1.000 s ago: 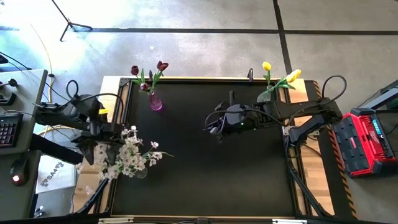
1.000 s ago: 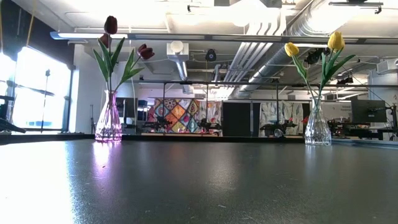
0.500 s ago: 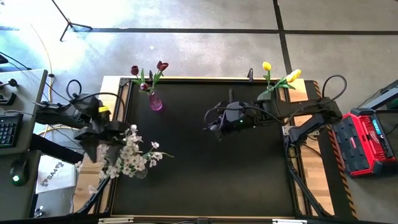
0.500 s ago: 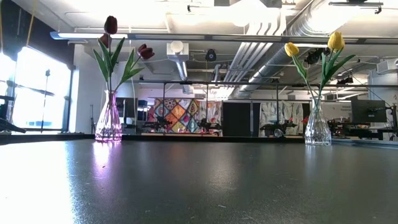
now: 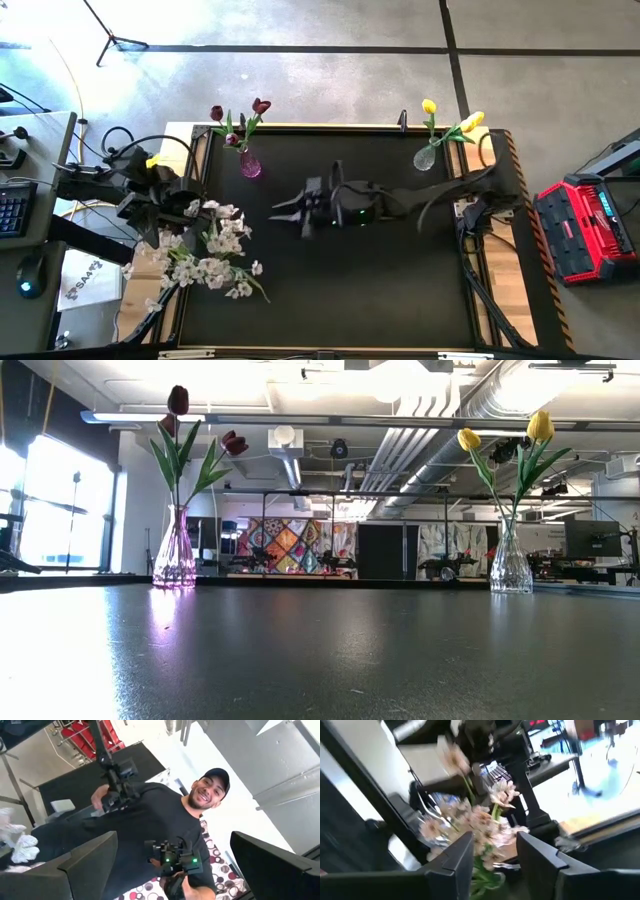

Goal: Sort flowers into vase by color
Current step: Adjust the white flowers

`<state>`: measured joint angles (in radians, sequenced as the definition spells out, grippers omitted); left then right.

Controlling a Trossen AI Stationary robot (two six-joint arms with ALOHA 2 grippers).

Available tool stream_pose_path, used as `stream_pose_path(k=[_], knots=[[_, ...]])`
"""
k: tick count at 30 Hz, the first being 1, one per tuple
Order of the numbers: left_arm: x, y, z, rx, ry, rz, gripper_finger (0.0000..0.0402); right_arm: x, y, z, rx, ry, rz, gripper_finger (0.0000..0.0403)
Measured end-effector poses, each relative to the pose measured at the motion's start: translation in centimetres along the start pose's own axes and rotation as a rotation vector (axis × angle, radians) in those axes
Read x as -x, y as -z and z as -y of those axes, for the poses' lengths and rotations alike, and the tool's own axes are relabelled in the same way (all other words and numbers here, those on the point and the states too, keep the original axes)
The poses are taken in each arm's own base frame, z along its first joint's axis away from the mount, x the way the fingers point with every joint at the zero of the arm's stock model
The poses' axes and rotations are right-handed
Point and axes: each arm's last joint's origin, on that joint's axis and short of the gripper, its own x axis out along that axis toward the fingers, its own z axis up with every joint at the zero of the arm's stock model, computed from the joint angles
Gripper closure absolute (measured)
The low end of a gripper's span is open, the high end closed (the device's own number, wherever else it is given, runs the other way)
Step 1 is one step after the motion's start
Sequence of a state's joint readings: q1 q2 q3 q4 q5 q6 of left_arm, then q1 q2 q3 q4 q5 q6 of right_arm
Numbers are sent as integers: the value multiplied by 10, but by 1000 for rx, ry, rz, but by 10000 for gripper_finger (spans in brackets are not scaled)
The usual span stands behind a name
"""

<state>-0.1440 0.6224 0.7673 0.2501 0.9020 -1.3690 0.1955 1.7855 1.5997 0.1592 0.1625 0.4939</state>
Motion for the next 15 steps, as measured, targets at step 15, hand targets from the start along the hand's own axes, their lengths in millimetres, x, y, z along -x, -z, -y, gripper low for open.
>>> stream_pose_path(k=[15], knots=[[-1, 1, -7, -29, -41, -28, 25, -49, 55, 44, 98, 2, -95, 149]])
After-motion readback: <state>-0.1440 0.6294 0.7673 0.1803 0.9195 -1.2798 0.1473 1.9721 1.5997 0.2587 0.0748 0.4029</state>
